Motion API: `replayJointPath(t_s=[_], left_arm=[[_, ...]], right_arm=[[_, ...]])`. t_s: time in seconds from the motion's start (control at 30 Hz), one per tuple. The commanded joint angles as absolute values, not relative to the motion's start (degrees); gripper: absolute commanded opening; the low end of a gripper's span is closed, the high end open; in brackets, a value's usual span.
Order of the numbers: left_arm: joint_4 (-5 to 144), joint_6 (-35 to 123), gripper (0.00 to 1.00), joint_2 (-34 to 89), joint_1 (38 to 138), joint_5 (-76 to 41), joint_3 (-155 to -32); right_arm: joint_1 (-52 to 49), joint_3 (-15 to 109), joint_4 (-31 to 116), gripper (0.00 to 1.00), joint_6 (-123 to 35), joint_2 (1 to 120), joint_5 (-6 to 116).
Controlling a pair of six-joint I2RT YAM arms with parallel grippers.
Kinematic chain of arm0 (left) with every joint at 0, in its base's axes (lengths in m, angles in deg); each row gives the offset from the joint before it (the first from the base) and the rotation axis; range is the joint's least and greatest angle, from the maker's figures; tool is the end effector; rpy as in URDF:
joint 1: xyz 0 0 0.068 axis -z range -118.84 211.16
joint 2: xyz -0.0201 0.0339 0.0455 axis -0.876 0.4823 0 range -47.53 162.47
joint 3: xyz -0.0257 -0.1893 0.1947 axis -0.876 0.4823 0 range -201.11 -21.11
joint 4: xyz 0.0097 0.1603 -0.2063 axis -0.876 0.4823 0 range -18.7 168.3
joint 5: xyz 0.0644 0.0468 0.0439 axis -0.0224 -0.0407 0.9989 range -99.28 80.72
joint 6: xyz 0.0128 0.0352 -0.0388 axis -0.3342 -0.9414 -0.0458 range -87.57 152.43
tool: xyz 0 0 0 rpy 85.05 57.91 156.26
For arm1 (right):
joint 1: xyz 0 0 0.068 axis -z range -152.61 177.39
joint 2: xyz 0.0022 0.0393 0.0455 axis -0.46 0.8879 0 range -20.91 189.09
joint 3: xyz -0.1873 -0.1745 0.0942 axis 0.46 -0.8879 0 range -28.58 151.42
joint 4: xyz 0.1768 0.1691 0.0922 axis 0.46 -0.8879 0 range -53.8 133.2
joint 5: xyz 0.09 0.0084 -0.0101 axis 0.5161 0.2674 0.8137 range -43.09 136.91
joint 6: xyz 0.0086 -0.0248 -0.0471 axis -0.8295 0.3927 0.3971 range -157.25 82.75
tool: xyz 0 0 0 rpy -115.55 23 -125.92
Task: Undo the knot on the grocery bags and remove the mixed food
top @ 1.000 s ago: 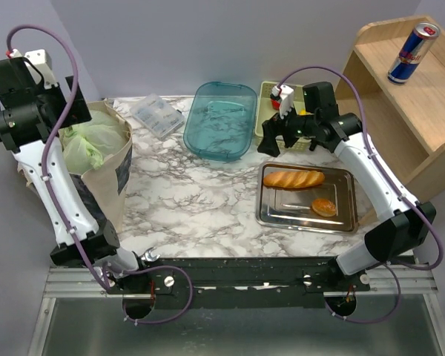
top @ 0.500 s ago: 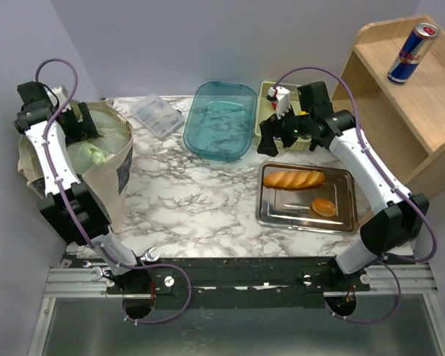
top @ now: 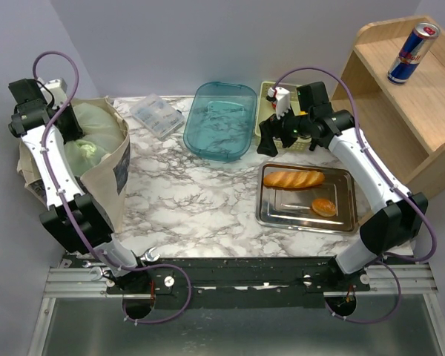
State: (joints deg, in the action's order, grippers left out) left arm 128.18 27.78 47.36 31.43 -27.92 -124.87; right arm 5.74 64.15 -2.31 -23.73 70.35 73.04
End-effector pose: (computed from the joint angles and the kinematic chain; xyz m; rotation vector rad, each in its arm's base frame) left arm 0.3073 0.1626 0.3934 -0.3660 2.3259 -0.1018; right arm 0.3152 0.1419 0.3700 -0.9133 2.1307 0.6032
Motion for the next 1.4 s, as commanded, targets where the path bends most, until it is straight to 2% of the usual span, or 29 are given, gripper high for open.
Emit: replayJointPath(t_s=[0.0, 0.13, 0.4, 0.63, 0.87, 1.07, 1.2, 1.37], left_arm=[[131.1, 25.8, 0.00, 42.3, 30.5, -30.7, -131.8], [131.9, 26.0, 0.00, 38.2, 30.5, -32.7, -137.2], [136.9, 27.8, 0.00, 38.5, 34.9, -40.9, -158.6], [127.7, 28.0, 0.00, 32.0, 50.9, -45.5, -154.6], [124.5, 23.2, 0.00, 27.2, 71.4, -43.9, -138.4], [114.5, 14.8, 0.00, 20.3, 87.2, -36.8, -109.7], [102.3, 14.2, 0.00, 17.3, 93.0, -33.9, -92.8], [89.6, 17.0, 0.00, 19.0, 94.6, -31.6, -80.0]], right_arm=[[5.9, 63.7, -2.0, 1.00, -24.4, 68.6, 72.6], [5.9, 63.4, -1.5, 1.00, -25.0, 67.9, 73.4], [5.9, 64.1, -0.4, 1.00, -27.1, 67.2, 74.8], [5.9, 64.6, 0.2, 1.00, -28.4, 65.6, 74.2], [5.9, 61.0, -1.4, 1.00, -27.6, 61.1, 70.8], [5.9, 54.5, -3.5, 1.00, -26.4, 55.3, 66.9], [5.9, 50.8, -4.6, 1.00, -26.5, 51.4, 65.0], [5.9, 46.5, -5.9, 1.00, -25.9, 47.0, 62.4]])
